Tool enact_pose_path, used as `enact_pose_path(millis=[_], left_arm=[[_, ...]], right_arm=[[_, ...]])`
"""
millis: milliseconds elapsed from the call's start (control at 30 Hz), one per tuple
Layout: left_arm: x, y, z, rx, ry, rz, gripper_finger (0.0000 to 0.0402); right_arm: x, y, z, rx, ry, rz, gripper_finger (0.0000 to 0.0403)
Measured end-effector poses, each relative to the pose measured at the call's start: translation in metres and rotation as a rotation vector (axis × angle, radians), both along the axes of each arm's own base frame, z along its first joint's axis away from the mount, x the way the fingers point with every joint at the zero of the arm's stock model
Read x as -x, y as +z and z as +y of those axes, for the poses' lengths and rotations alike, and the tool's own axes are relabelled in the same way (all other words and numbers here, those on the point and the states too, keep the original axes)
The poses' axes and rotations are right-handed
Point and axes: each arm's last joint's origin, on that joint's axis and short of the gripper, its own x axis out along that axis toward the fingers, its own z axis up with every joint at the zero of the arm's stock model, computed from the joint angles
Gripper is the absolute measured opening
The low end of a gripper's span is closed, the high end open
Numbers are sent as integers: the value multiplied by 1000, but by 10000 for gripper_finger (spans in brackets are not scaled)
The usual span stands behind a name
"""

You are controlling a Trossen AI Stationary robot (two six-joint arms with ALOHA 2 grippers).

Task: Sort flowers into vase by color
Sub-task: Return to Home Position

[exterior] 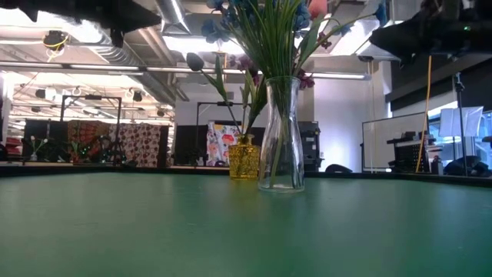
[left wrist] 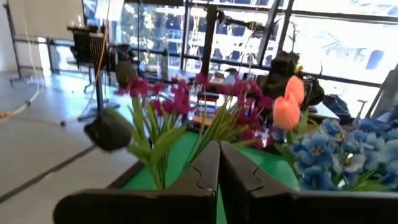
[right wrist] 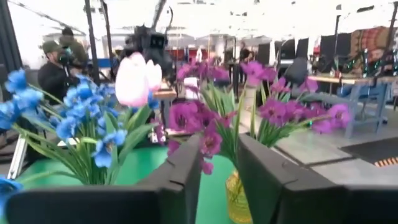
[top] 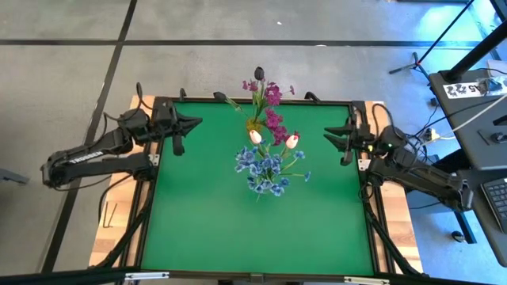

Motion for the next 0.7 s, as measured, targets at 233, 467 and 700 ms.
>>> enact_pose_path(millis=[233,467,700], left_arm=[[-1,-25,-4,46,3,5,1],[8,-38,-10,4,-17,-14,0],[31,-32,-18,-39,-12,-94,0]], right_arm=[[15,4,9,47,10,-55,39],[31,-1,16,74,-38,-47,9],[32,-3,14,56,-111,-35,11]])
